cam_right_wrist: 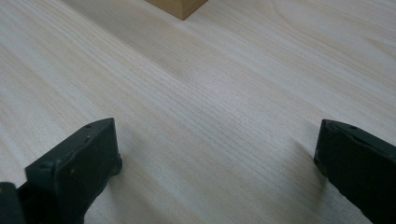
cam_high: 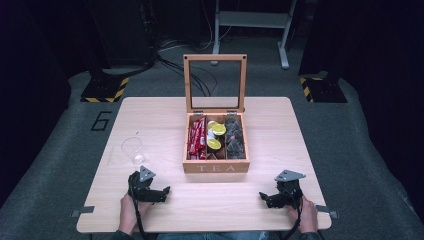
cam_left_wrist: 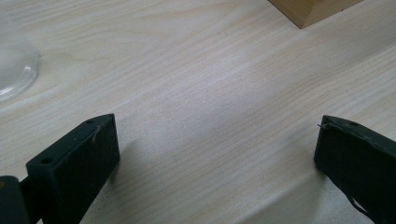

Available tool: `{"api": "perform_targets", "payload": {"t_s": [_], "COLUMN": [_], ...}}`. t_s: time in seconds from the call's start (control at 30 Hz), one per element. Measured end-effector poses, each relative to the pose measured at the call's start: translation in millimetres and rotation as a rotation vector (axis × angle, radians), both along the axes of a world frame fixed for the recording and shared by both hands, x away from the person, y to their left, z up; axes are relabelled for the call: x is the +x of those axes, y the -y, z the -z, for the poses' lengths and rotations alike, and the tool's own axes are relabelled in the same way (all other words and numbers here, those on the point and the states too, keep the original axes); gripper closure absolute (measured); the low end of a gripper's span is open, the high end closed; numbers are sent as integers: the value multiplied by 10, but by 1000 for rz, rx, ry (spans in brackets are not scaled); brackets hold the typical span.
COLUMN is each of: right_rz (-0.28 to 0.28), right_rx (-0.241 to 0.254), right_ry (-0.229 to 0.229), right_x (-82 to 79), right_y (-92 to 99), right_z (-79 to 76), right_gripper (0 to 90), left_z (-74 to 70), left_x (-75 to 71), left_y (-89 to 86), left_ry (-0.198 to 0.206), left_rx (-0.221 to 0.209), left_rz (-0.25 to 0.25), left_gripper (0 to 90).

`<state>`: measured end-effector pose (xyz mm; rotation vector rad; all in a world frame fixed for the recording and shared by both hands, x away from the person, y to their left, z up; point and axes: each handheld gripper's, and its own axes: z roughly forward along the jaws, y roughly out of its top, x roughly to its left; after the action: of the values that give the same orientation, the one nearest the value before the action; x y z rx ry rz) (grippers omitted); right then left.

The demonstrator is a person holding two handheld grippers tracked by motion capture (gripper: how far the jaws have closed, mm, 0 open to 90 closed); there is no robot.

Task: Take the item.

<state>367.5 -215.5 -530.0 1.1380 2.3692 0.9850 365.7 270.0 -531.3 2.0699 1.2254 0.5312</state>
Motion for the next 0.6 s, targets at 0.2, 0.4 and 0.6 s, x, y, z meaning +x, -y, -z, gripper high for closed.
{"api": "perform_targets", "payload": {"t_s": [0.2, 0.4, 0.6], "right_rz": [-1, -3, -4], "right_rx": [0, -2, -2], "right_ry": [-1, 2, 1], "right_x": [1, 3, 4], "right_y": [1, 2, 2], "right_z": [-1, -1, -1], "right_gripper": [0, 0, 0], "left_z": [-2, -4, -20], "left_x": [-6, -4, -1], "left_y": [6, 9, 19], "left_ry": [7, 6, -3], "left_rx": [8, 8, 16], "left_rz": [5, 18, 26], "left_gripper": [0, 0, 0]}}
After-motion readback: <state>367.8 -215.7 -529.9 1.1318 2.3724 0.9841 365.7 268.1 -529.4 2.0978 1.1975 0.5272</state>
